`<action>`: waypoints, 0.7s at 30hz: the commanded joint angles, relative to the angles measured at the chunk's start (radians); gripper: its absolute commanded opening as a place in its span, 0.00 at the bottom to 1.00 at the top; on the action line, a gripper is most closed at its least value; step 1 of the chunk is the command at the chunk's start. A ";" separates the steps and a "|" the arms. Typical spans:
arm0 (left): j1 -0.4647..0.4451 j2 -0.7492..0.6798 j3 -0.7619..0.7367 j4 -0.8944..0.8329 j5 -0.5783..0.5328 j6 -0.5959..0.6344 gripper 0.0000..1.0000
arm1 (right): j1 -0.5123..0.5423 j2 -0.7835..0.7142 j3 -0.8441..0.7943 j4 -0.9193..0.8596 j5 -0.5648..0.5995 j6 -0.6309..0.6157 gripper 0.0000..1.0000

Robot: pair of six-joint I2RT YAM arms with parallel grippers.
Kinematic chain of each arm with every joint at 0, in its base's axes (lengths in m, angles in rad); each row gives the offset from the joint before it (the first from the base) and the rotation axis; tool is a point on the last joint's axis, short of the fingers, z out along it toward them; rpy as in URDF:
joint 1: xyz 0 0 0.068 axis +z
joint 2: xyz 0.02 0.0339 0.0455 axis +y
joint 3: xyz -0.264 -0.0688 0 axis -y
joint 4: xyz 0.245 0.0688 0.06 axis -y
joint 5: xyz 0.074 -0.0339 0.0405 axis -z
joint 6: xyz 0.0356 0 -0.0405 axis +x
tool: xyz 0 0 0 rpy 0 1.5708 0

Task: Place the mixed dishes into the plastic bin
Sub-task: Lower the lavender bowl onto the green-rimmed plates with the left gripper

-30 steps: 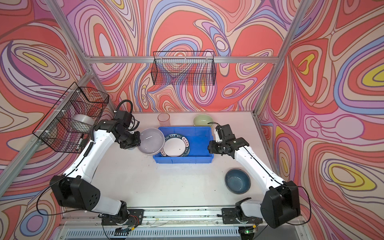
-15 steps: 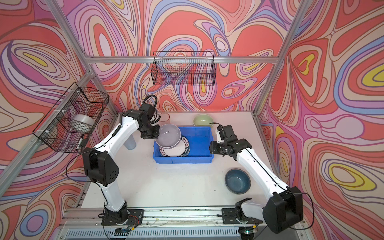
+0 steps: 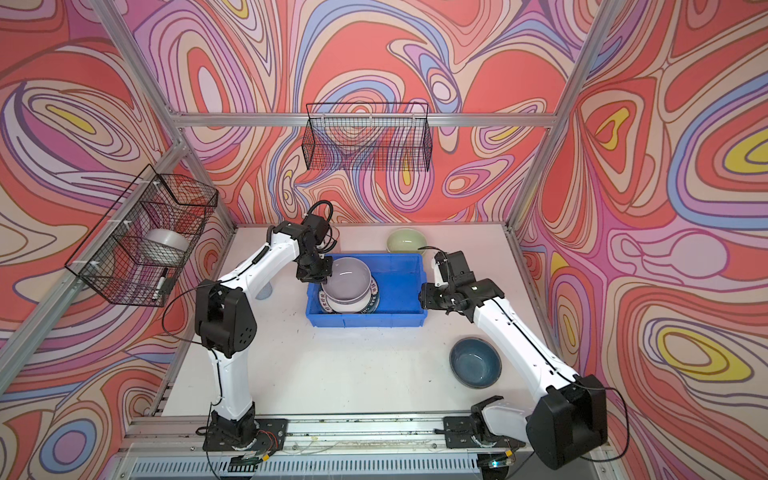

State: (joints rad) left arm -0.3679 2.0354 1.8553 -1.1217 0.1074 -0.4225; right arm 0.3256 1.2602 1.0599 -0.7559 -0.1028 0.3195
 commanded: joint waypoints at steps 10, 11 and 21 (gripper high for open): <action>-0.009 0.025 0.039 0.017 -0.008 -0.015 0.00 | -0.004 -0.015 -0.021 0.004 0.023 -0.017 0.54; -0.009 0.027 0.038 0.017 -0.012 -0.015 0.00 | -0.006 -0.015 -0.021 0.004 0.022 -0.017 0.54; -0.011 0.034 0.012 0.047 -0.021 -0.019 0.03 | -0.006 -0.019 -0.028 0.009 0.030 -0.013 0.55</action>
State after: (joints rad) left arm -0.3733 2.0769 1.8553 -1.1011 0.0696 -0.4232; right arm 0.3256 1.2602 1.0451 -0.7547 -0.0921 0.3115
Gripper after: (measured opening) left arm 0.113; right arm 0.549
